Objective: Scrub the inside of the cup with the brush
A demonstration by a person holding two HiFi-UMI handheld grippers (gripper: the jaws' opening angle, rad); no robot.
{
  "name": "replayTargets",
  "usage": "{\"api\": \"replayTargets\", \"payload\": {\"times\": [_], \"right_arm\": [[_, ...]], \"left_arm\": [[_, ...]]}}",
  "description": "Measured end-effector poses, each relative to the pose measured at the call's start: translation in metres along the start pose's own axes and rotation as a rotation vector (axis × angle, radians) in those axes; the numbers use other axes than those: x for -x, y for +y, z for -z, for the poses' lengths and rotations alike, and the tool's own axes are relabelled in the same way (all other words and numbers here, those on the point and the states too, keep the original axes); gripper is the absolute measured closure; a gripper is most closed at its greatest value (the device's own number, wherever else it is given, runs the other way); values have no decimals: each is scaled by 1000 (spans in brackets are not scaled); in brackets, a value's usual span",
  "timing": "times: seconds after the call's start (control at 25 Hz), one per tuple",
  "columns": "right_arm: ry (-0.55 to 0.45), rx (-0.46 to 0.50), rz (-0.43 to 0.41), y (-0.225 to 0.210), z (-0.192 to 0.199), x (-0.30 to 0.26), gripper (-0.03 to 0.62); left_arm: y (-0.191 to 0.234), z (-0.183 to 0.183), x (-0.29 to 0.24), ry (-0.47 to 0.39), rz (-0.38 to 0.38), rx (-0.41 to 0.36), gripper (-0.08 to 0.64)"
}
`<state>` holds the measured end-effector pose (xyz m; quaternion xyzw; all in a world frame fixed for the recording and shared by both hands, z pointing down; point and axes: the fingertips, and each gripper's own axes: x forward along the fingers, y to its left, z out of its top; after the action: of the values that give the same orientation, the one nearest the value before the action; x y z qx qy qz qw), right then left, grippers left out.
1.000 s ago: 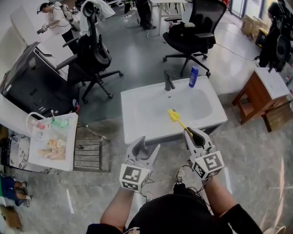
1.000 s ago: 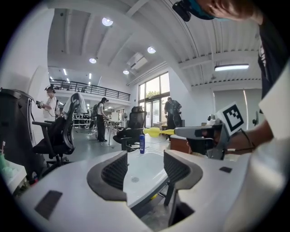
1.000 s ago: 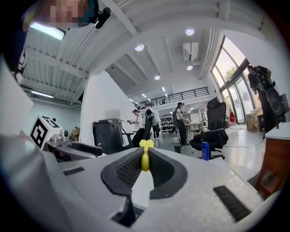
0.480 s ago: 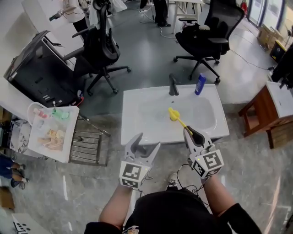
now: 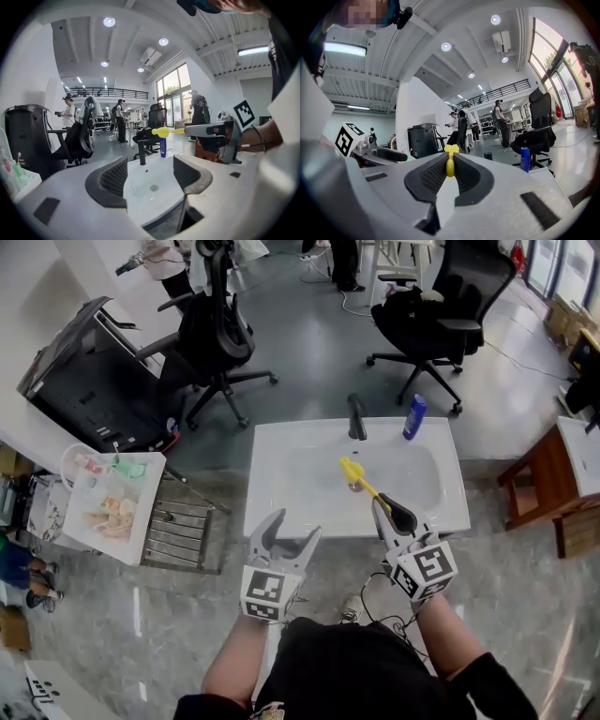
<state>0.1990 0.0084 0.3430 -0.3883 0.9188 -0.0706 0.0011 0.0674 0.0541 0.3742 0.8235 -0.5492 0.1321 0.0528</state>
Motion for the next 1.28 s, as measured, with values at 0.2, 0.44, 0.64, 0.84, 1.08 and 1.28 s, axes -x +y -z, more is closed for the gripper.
{"api": "replayTargets", "payload": {"times": [0.2,0.44,0.64,0.84,1.08,1.28], "right_arm": [[5,-7,-9,-9,-2,-9,555],[7,-5,-2,-18,-1,-18,555],[22,-1,20,-24,4,-30,555],[46,-3,50,-33,14,-44,555],[80,-1,87,-43,21,-71,555],[121,-3,110,-50,30,-94,555]], "left_arm": [[8,3,-9,20,-21,-9,279],[18,14,-24,40,-22,-22,279],[30,28,-42,70,9,-47,279],[40,49,-65,113,58,-55,279],[62,70,-98,161,114,-55,279],[75,92,-125,217,166,-88,279]]}}
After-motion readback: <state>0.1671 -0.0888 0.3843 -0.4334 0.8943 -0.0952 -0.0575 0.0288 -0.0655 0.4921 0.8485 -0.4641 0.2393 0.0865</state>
